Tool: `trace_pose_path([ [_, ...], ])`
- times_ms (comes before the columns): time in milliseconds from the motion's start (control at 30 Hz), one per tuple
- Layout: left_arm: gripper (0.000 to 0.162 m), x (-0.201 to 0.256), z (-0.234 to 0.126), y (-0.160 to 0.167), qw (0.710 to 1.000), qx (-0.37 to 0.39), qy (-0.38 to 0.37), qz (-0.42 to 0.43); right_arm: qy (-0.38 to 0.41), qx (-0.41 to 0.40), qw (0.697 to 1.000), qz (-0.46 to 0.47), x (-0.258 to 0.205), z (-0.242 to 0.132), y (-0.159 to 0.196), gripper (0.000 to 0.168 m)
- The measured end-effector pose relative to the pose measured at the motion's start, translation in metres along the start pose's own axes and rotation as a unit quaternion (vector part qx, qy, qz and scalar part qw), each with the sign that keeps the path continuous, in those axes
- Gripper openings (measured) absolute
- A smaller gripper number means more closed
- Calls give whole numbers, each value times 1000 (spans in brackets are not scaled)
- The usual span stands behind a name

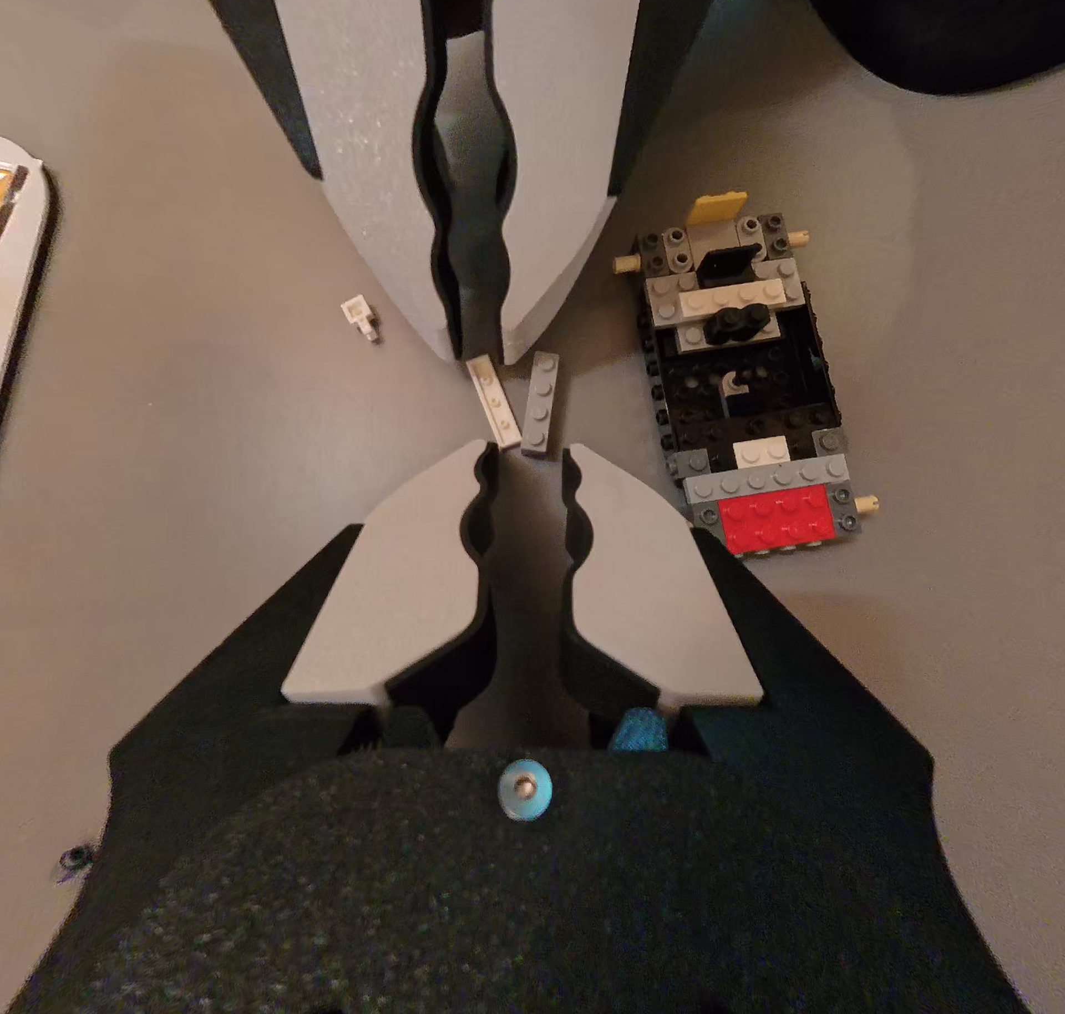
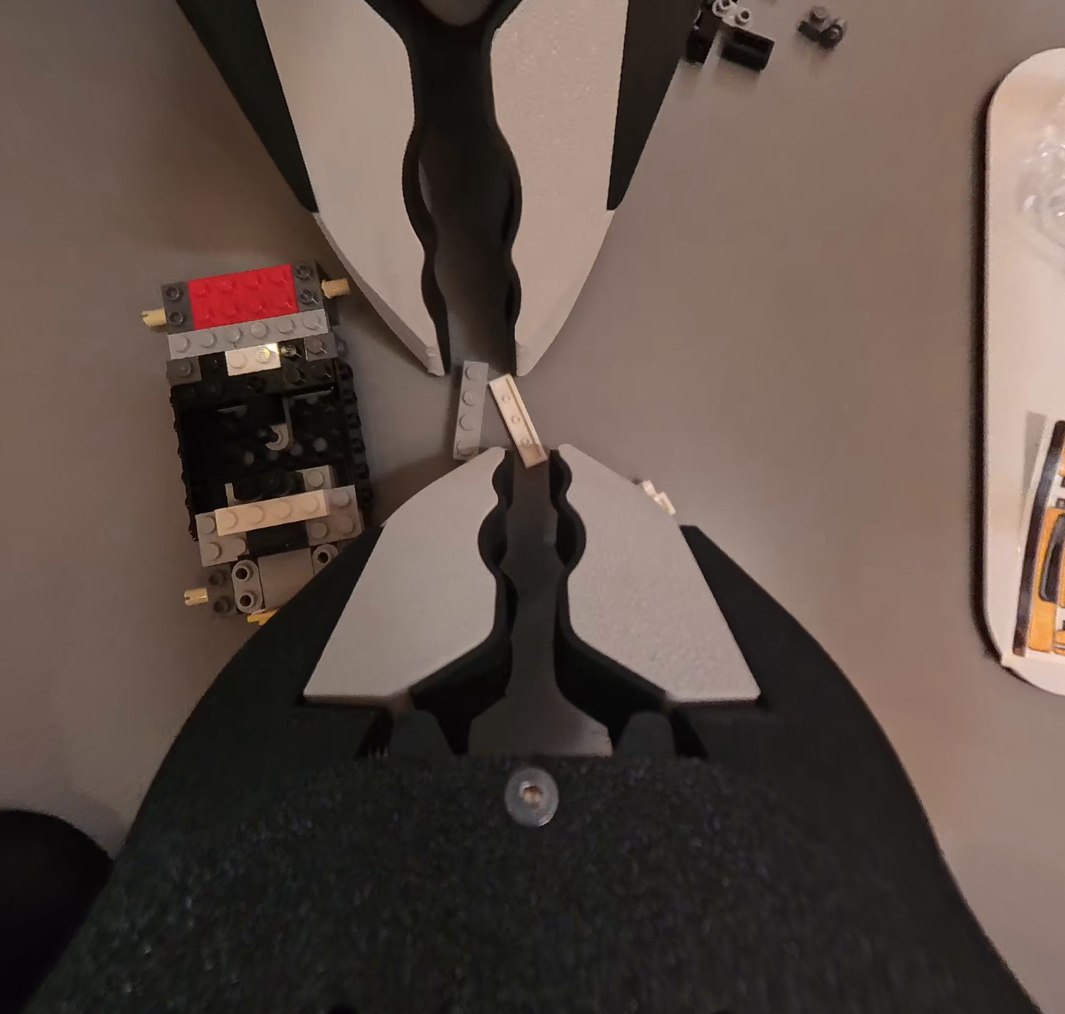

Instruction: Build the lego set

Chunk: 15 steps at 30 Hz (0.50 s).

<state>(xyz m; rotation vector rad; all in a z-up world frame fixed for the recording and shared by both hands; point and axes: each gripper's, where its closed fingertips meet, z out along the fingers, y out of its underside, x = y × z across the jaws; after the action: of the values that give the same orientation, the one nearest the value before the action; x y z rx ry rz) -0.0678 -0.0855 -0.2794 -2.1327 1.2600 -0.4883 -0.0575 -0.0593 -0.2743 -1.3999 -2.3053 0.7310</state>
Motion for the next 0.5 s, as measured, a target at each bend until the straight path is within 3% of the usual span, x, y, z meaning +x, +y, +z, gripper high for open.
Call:
trace_pose_path([
  [300, 22, 0, -4, 0, 1000, -2, 7, 2, -57, -22, 998, -21, -2, 7, 1, 12],
  [500, 22, -4, -10, -3, 1000, 14, -7, 5, -50, -26, 998, -13, -1, 5, 0, 7],
])
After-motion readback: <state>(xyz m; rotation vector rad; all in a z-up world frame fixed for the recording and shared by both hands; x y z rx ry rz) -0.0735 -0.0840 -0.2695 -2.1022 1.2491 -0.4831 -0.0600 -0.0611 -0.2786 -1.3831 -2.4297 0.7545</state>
